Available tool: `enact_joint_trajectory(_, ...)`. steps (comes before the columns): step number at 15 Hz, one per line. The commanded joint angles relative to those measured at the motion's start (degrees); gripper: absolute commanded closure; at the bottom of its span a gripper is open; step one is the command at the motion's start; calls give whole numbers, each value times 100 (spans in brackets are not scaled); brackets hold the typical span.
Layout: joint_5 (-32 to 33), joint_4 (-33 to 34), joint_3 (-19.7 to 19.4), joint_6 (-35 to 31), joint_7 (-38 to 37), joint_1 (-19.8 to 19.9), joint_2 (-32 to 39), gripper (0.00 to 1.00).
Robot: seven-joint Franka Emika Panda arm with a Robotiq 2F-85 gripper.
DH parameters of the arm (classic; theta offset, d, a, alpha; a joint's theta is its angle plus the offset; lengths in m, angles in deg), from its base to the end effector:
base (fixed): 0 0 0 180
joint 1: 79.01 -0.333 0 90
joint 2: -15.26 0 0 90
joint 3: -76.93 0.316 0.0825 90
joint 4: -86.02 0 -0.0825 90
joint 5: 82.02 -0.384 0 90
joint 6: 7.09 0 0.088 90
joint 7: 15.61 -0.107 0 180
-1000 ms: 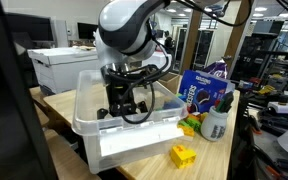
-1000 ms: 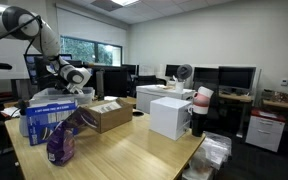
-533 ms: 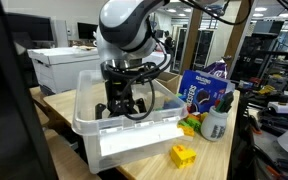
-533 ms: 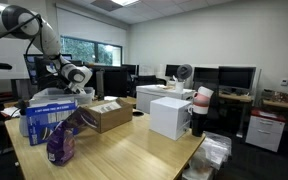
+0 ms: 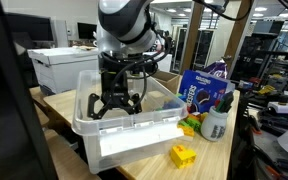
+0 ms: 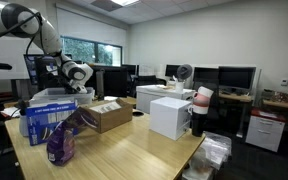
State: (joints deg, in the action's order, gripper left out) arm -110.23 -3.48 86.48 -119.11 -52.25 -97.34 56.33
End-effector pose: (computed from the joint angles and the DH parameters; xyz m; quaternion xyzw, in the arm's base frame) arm 0.5857 0.3293 0.2153 -0.9291 0.2080 0.2713 0.1407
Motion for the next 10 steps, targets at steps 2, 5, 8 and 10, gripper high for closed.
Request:
enact_joint_trajectory(2, -491, -306, 266, -516, 354, 185, -157, 0)
enact_joint_trajectory(5, -607, -397, 305, -658, 395, 164, -143, 0)
enact_joint_trajectory(8, -669, -511, 334, -747, 391, 155, -146, 0)
enact_joint_trajectory(10, -693, -598, 333, -781, 366, 159, -153, 0)
